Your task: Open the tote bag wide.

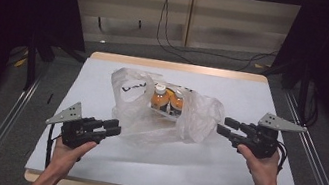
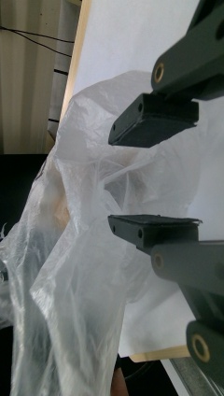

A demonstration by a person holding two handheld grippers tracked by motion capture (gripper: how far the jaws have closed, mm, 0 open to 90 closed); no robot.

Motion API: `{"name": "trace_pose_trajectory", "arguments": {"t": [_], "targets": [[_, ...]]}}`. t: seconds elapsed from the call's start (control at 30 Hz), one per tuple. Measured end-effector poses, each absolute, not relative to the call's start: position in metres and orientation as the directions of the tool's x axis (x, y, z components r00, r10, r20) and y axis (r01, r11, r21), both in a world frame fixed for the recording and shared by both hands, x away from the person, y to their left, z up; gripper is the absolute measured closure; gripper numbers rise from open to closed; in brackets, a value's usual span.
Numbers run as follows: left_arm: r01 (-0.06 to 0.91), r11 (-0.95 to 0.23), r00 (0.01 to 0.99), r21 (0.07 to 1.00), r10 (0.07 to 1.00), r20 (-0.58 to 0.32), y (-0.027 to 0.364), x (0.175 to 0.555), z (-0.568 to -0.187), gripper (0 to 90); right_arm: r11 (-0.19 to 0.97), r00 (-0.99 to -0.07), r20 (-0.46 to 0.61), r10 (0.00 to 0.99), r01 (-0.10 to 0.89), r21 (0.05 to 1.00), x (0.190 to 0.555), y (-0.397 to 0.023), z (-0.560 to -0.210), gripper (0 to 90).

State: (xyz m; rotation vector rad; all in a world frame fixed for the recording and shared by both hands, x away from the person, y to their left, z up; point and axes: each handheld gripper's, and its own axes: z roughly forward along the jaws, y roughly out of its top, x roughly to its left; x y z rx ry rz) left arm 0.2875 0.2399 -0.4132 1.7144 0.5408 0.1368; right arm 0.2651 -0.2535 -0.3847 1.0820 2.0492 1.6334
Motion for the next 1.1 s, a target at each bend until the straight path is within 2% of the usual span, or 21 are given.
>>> {"name": "trace_pose_trajectory", "arguments": {"t": [0.3,0.4,0.6,0.8,0.87,0.9,0.97,1.07,1.1], "targets": [[0.245,-0.093,0.884,0.965,0.429,-0.183,0.236,0.291,-0.391,69.3,0.046,-0.685,0.211,0.697,0.336,0.941,0.262,-0.253,-0.370,53.3],[0.205,-0.073,0.895,0.976,0.418,-0.157,0.228,0.301,-0.372,69.2,0.036,-0.704,0.203,0.680,0.309,0.950,0.268,-0.244,-0.355,50.1],[0.175,-0.050,0.906,0.983,0.399,-0.141,0.220,0.309,-0.358,69.2,0.054,-0.739,0.202,0.643,0.306,0.950,0.284,-0.223,-0.347,45.0],[0.145,-0.062,0.896,0.987,0.431,-0.105,0.220,0.321,-0.348,68.7,0.085,-0.761,0.206,0.615,0.323,0.942,0.304,-0.203,-0.343,38.8],[0.152,-0.061,0.876,0.986,0.470,-0.106,0.228,0.329,-0.347,65.7,0.101,-0.764,0.207,0.611,0.335,0.937,0.313,-0.196,-0.343,35.6],[0.158,-0.062,0.863,0.985,0.494,-0.107,0.232,0.333,-0.348,59.4,0.118,-0.766,0.206,0.609,0.344,0.932,0.320,-0.190,-0.346,32.7],[0.179,-0.077,0.856,0.981,0.504,-0.117,0.235,0.341,-0.358,56.3,0.121,-0.773,0.216,0.596,0.353,0.928,0.325,-0.184,-0.348,29.8],[0.209,-0.073,0.862,0.975,0.484,-0.149,0.233,0.346,-0.368,45.3,0.132,-0.790,0.214,0.575,0.348,0.928,0.327,-0.178,-0.349,26.2],[0.215,-0.073,0.873,0.974,0.461,-0.158,0.229,0.348,-0.372,45.3,0.133,-0.799,0.213,0.562,0.342,0.930,0.327,-0.174,-0.348,25.1]]}}
